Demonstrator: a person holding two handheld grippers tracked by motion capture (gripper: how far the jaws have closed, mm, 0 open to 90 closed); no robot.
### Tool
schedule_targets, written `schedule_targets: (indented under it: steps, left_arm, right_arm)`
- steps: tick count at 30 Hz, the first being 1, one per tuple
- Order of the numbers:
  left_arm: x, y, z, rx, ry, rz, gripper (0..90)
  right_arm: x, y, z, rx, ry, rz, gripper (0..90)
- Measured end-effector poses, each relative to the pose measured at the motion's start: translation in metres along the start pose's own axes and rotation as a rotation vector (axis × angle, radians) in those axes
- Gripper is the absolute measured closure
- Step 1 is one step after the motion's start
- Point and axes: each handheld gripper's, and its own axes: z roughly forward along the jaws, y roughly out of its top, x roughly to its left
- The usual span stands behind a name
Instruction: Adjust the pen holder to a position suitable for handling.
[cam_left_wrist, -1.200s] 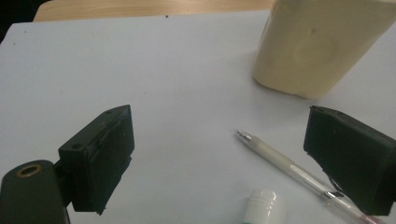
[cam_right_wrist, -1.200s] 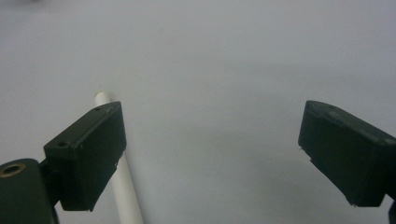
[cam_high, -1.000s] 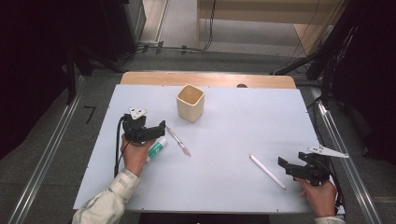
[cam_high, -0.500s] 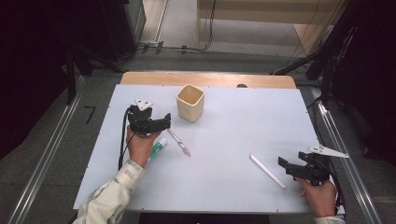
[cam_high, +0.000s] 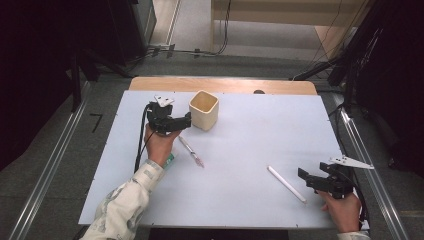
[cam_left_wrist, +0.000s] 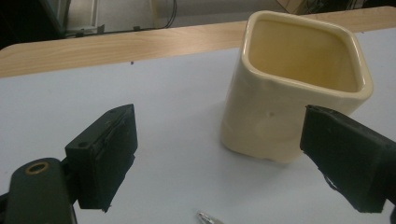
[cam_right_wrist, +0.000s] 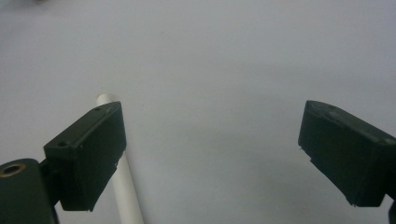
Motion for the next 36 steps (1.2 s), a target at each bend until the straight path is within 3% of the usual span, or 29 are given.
schedule_targets:
  steps: [10, 24, 36]
  left_arm:
    - [-0.004, 0.011, 0.016, 0.005, -0.017, 0.002, 12.7]
    - [-0.002, 0.028, 0.024, -0.013, -0.043, -0.021, 14.1]
    - [-0.007, 0.041, 0.041, 0.001, -0.043, 0.006, 22.7]
  right_arm:
    - [-0.001, 0.0, 0.0, -0.002, 0.001, 0.001, 6.2]
    - [-0.002, 0.0, -0.001, -0.005, -0.001, 0.004, 6.2]
    - [-0.003, 0.0, -0.001, -0.009, 0.002, 0.005, 6.2]
